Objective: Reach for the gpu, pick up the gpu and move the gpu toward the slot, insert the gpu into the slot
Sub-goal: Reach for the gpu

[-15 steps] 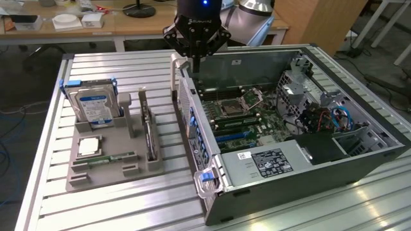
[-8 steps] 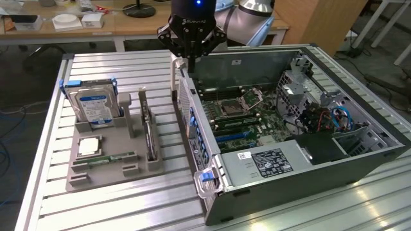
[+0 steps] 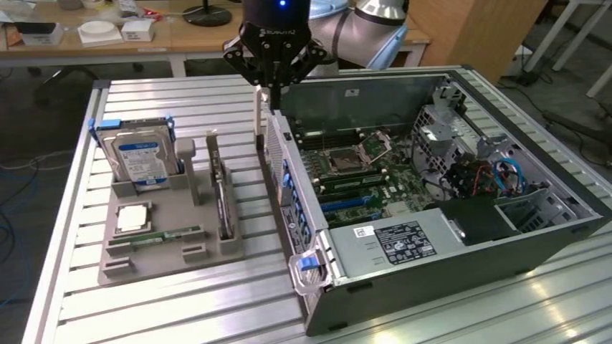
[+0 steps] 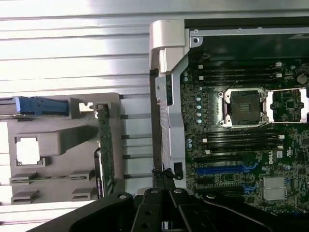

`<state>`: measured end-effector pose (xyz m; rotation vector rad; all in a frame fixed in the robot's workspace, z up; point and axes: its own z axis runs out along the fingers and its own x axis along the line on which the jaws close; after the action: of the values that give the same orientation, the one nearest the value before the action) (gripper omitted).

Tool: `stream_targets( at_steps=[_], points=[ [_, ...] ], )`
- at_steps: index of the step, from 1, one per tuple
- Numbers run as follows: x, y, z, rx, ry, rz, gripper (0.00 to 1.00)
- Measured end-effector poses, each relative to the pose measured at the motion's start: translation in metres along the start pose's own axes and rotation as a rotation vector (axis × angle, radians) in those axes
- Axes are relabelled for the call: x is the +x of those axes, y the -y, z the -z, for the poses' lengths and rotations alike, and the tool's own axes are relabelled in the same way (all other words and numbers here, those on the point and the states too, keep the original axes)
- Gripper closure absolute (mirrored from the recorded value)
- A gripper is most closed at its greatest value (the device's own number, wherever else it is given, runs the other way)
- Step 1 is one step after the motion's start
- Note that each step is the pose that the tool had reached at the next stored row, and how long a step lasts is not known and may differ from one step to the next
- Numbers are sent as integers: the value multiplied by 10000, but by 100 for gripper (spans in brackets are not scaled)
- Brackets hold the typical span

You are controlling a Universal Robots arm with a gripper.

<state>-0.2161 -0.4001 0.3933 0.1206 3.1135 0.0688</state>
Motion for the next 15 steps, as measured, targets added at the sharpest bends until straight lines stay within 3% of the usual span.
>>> stream_targets(
  at_steps=[15],
  points=[
    [255, 25, 7, 0, 1, -17, 90]
  ],
)
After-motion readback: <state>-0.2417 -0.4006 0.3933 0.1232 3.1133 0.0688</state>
